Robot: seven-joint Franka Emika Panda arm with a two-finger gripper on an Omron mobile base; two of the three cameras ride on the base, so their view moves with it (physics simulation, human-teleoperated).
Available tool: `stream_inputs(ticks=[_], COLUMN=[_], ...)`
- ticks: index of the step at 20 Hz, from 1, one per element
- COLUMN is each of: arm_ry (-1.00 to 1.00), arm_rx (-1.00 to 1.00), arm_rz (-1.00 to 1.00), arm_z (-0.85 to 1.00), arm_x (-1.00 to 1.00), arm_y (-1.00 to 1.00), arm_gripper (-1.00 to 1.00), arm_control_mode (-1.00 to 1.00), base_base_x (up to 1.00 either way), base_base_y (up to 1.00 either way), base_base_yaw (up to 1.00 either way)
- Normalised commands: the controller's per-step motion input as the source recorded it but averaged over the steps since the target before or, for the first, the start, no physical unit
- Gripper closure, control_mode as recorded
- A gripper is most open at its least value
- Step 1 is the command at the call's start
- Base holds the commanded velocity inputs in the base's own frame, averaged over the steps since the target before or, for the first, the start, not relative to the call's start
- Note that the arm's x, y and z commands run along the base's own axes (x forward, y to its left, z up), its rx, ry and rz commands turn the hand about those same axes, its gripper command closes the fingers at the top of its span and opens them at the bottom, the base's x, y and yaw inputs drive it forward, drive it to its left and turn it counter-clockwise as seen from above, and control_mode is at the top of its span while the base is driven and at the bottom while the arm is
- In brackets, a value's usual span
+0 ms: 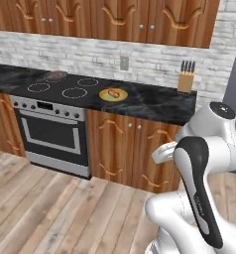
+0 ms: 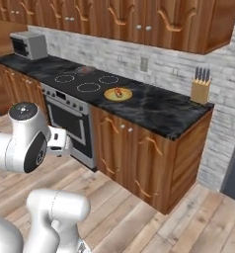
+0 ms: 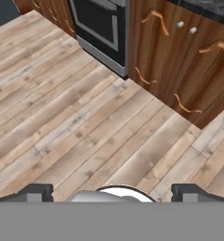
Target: Place the cold items (avocado and tangerine) from the fridge in one tupperware on the dining counter. Place the warm items (kebab skewer and hot dog) in the stove area in another tupperware.
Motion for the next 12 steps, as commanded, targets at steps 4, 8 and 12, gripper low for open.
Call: stream_inputs(ticks=[4, 8, 12], arm_ry=[0.0, 0.0, 0.0], arm_rx=[0.0, 0.0, 0.0], arm_rz=[0.0, 0.0, 0.0], arm_z=[0.0, 0.0, 0.0], arm_x=[0.0, 0.0, 0.0], arm_y=[0.0, 0.0, 0.0], arm_gripper=[-1.0, -1.0, -1.0], arm_control_mode=[1.0, 1.0, 1.0], base_base_x=[0.81, 0.7, 0.52], base_base_y=[0.86, 0.96, 0.94], base_base_yaw=[-0.33, -0.4, -0.47])
